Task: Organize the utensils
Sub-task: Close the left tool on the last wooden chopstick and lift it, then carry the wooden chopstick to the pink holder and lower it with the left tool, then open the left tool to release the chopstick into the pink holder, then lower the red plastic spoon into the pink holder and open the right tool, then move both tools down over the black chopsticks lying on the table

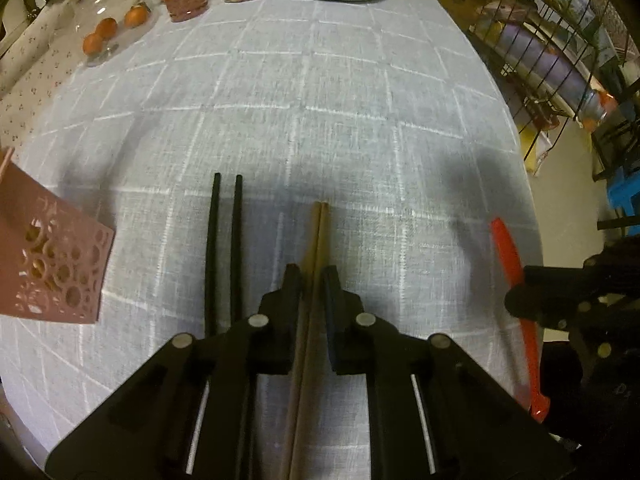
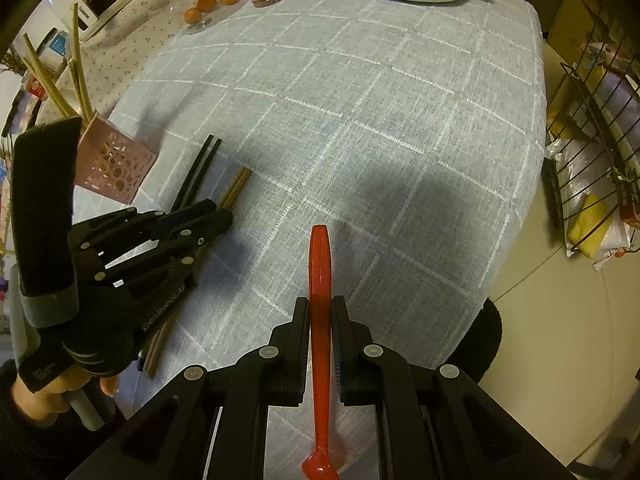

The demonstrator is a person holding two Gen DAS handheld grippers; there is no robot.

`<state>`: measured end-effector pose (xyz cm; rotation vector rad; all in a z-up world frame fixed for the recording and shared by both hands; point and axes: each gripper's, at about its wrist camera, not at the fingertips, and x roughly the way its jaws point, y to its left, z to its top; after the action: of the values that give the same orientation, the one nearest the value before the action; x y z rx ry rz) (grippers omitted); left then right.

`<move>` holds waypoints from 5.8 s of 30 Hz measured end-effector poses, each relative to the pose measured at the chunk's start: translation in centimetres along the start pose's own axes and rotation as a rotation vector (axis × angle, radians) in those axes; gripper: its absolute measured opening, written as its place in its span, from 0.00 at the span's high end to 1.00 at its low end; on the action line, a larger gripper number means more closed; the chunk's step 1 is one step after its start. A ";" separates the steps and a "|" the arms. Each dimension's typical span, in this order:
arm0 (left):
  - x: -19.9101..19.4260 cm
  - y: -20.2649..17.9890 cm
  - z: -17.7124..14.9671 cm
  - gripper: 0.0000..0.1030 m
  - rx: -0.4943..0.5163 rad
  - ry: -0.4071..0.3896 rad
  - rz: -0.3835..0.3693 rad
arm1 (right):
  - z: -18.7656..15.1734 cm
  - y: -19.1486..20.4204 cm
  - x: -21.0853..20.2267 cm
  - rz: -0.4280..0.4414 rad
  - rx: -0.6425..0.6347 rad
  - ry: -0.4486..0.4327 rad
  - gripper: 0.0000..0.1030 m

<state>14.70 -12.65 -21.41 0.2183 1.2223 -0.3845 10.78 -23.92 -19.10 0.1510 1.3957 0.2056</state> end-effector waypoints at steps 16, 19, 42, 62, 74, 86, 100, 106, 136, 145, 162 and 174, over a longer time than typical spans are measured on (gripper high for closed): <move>-8.2 1.7 -2.0 0.91 -0.047 -0.134 -0.047 | 0.3 1.7 -4.2 0.030 -0.011 -0.140 0.90; -10.8 2.2 -2.2 0.91 -0.055 -0.194 -0.053 | 0.2 3.2 -5.7 0.050 -0.035 -0.189 0.90; -26.9 11.9 -5.6 0.91 -0.299 -0.731 0.015 | 2.5 10.6 -9.6 0.126 -0.112 -0.354 0.90; -23.7 14.7 -2.2 0.91 -0.418 -0.922 0.177 | 3.3 10.4 -8.4 0.120 -0.110 -0.333 0.90; -19.1 15.3 -0.9 0.91 -0.410 -0.773 0.196 | 3.7 10.4 -9.9 0.134 -0.124 -0.435 0.90; -19.2 16.3 -0.8 0.74 -0.449 -0.719 0.099 | 4.1 11.7 -11.0 0.181 -0.136 -0.524 0.90; -20.2 19.7 -4.9 0.37 -0.474 -0.472 0.163 | 5.5 17.6 -12.5 0.244 -0.171 -0.707 0.90; -18.9 21.6 -6.9 0.35 -0.495 -0.325 0.184 | 7.0 21.7 -12.6 0.202 -0.228 -0.818 0.90; -20.2 24.7 -9.5 0.35 -0.552 -0.288 0.179 | 6.0 27.0 -5.5 -0.031 -0.138 -1.068 0.69; -19.8 23.4 -8.9 0.34 -0.517 -0.272 0.184 | 5.6 24.3 -11.6 -0.020 -0.162 -1.006 0.45; -14.7 17.8 -7.7 0.21 -0.410 -0.100 0.083 | 3.8 11.6 -9.7 -0.145 -0.083 -0.547 0.27; -11.1 17.1 -8.1 0.21 -0.419 0.037 0.054 | 6.4 8.8 0.7 -0.084 -0.001 -0.116 0.27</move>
<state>11.30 7.84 -14.38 -0.1024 1.3017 -0.0726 16.69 -15.13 -16.74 0.1014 1.2835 0.1256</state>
